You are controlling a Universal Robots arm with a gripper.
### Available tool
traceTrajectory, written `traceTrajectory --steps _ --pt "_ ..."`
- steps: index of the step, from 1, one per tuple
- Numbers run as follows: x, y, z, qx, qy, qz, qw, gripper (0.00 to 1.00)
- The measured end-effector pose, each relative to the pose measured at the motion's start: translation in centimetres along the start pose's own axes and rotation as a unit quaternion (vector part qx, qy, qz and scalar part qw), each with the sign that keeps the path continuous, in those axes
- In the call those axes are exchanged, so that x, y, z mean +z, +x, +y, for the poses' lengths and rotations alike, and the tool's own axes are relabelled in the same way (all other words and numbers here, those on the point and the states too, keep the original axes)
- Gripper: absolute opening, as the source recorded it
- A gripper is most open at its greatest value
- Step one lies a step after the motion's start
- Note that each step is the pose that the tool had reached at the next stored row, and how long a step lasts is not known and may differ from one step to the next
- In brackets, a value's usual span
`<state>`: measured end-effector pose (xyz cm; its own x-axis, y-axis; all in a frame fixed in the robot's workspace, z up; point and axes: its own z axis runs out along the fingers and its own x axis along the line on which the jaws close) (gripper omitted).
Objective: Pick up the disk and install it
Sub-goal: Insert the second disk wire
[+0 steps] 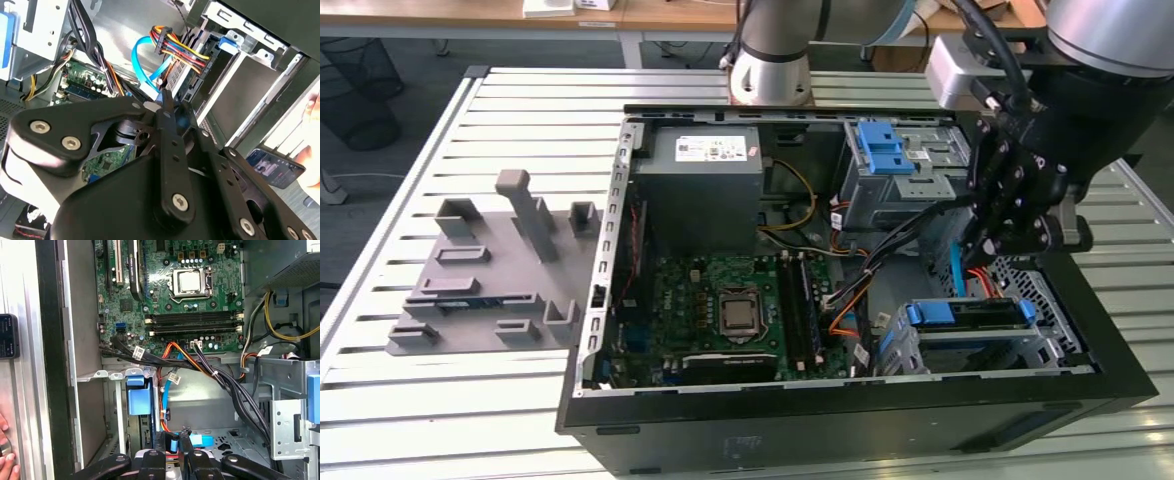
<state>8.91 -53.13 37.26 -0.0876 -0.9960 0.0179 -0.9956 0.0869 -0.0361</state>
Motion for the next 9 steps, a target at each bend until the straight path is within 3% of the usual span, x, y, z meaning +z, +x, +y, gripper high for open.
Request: traceTrajectory --steps 5,9 --pt "-0.20 0.09 0.99 0.000 0.0033 -0.0003 1.0000 0.25" --pt "-0.19 0.10 1.11 0.000 0.0054 -0.0006 1.0000 0.25"
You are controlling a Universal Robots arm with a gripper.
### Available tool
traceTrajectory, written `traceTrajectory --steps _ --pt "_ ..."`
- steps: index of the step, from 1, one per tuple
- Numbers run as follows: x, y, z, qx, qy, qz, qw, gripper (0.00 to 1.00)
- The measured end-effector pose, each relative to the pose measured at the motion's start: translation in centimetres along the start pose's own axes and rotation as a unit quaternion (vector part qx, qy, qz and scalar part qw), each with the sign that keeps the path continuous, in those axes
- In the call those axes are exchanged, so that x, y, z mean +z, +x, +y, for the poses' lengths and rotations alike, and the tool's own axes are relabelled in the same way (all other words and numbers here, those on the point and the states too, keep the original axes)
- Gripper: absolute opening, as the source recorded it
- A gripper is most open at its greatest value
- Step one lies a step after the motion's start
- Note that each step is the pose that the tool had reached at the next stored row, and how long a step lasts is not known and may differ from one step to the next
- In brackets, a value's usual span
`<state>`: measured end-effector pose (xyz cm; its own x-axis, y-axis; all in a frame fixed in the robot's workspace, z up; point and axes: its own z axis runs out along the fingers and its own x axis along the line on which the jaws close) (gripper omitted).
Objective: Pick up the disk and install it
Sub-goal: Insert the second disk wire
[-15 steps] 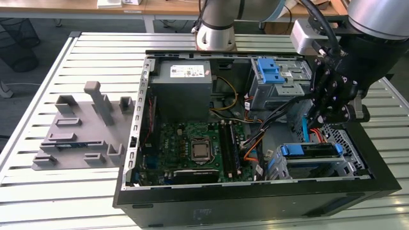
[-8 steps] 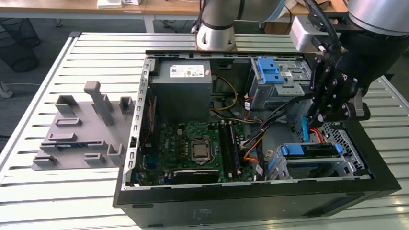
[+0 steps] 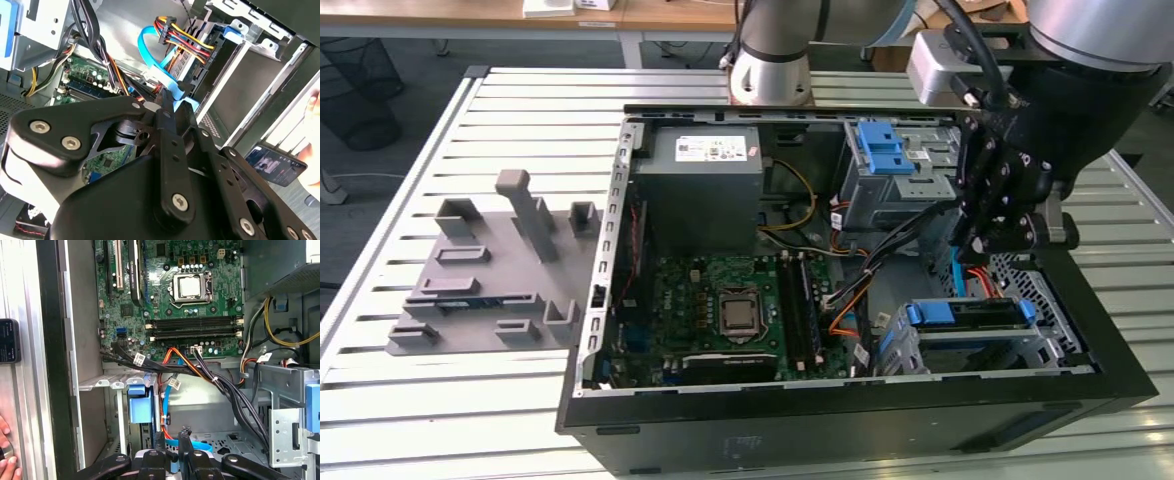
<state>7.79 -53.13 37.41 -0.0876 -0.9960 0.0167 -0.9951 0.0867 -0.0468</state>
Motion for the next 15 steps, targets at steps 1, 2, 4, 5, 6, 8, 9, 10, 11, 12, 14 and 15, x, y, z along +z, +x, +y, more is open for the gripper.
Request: traceTrajectory --steps 1,2,4,5,6,8,9,10,11,12,14,15 --pt "0.00 0.00 0.00 0.000 0.0001 0.0000 1.0000 0.25" --pt "0.00 0.00 0.00 0.000 0.0002 0.0000 1.0000 0.25" --pt "0.00 0.00 0.00 0.000 0.0003 0.0000 1.0000 0.25" --pt "0.00 -0.01 -0.01 0.000 0.0003 0.0000 1.0000 0.25" --pt "0.01 -0.02 -0.06 0.000 0.0003 0.0000 1.0000 0.25" --pt "0.00 -0.17 -0.17 0.000 0.0003 0.0001 1.0000 0.25" --pt "0.00 -0.31 -0.16 0.000 0.0003 0.0001 1.0000 0.25" --pt "0.00 -0.46 -0.15 0.000 0.0003 0.0000 1.0000 0.25" --pt "0.00 -0.61 -0.16 0.000 0.0003 0.0004 1.0000 0.25" --pt "0.00 -0.70 -0.20 0.000 0.0004 0.0016 1.0000 0.25" --pt "0.01 -0.77 -0.40 0.000 0.0006 0.0039 1.0000 0.25" --pt "0.00 -0.78 -0.45 0.000 0.0007 0.0045 1.0000 0.25"
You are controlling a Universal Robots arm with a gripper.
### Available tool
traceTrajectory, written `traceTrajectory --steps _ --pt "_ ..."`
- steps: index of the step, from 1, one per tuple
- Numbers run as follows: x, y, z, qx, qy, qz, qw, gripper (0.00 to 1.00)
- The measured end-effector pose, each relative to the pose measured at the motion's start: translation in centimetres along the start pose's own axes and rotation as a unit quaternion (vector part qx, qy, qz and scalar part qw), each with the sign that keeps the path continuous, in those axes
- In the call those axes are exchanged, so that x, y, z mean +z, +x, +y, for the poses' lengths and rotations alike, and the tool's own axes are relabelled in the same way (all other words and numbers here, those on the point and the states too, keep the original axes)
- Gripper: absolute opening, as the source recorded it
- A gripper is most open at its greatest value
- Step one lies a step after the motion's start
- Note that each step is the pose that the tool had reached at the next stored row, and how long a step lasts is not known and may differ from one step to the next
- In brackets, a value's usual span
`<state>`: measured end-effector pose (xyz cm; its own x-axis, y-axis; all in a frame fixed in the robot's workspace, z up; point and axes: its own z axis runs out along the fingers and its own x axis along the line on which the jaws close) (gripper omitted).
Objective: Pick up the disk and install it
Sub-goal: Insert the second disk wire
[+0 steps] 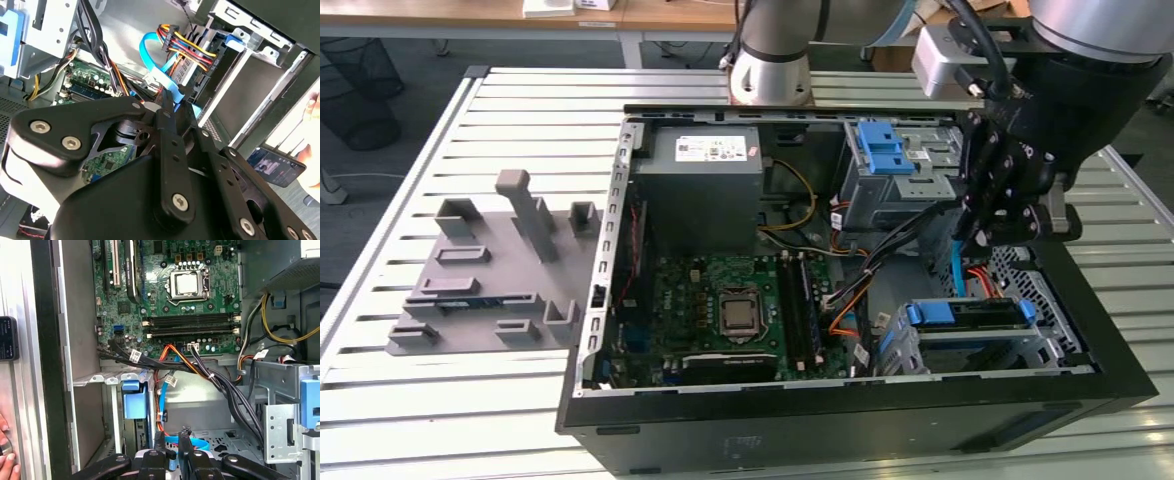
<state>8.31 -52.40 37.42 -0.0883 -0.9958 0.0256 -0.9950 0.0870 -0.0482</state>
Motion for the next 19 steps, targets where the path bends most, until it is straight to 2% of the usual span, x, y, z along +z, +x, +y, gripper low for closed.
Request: traceTrajectory --steps 1,4,6,8,10,12,19 --pt "-0.10 0.01 0.00 0.000 0.0000 0.0004 1.0000 0.25" --pt "-0.98 0.01 -0.05 0.000 0.0000 0.0008 1.0000 0.25" --pt "-0.99 0.00 -0.05 0.000 0.0002 0.0017 1.0000 0.25" --pt "-0.95 -0.02 -0.14 0.000 0.0007 0.0076 1.0000 0.25" --pt "-0.85 -0.03 -0.19 0.000 0.0025 0.0161 0.9999 0.25" --pt "-0.65 -0.04 -0.19 -0.001 0.0042 0.0211 0.9998 0.25" --pt "0.52 -0.14 -0.14 0.000 0.0063 0.0219 0.9997 0.25"
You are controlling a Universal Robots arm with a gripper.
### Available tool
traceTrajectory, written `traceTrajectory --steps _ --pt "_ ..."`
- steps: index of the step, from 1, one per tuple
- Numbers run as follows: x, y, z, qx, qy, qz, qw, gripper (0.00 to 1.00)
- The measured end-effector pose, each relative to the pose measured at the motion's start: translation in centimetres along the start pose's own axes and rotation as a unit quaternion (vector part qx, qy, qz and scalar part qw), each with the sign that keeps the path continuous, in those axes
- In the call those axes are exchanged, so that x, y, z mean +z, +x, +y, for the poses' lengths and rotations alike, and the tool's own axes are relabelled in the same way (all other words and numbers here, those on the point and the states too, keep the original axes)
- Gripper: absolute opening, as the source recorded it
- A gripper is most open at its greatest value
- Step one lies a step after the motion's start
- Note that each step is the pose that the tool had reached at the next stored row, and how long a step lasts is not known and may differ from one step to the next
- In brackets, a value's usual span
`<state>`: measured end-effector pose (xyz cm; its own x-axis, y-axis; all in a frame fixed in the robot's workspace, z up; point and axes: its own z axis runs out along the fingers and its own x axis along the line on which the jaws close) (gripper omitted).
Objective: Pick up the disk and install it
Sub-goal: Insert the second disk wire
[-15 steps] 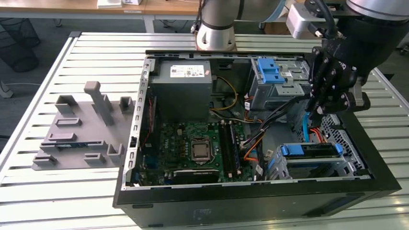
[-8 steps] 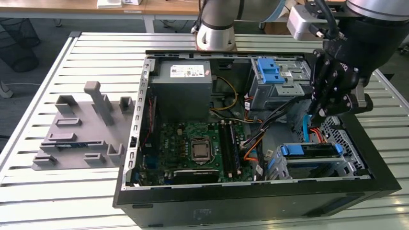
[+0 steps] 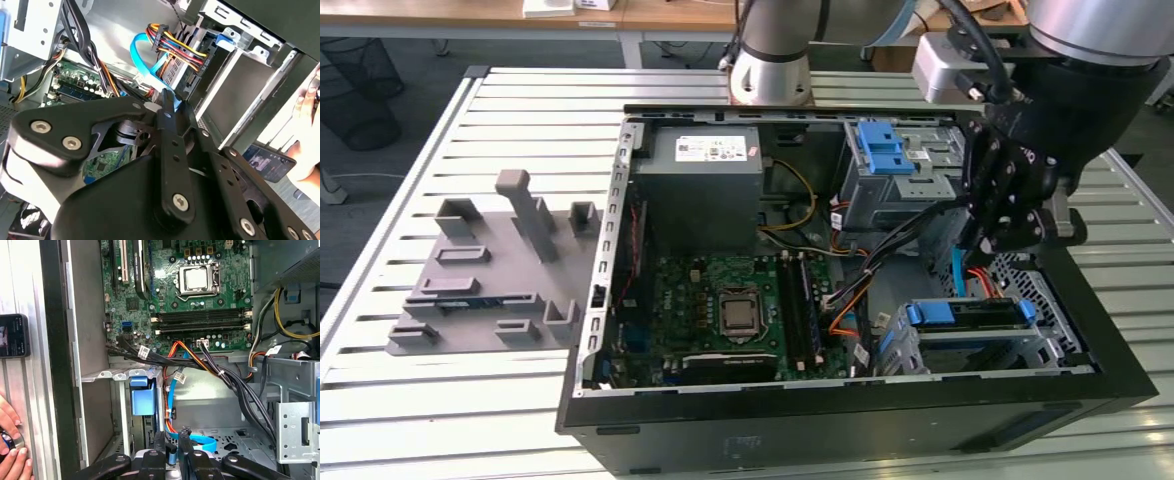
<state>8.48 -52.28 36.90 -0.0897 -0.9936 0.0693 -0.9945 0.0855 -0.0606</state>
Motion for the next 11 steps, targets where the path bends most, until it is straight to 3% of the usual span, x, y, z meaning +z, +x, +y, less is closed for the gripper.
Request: traceTrajectory --steps 2,5,11 --pt "0.23 -0.02 -0.01 0.000 0.0006 0.0000 1.0000 0.17" --pt "0.42 0.08 -0.19 0.000 0.0006 -0.0010 1.0000 0.16" --pt "1.07 1.44 -0.34 0.001 -0.0005 -0.0129 0.9999 0.16"
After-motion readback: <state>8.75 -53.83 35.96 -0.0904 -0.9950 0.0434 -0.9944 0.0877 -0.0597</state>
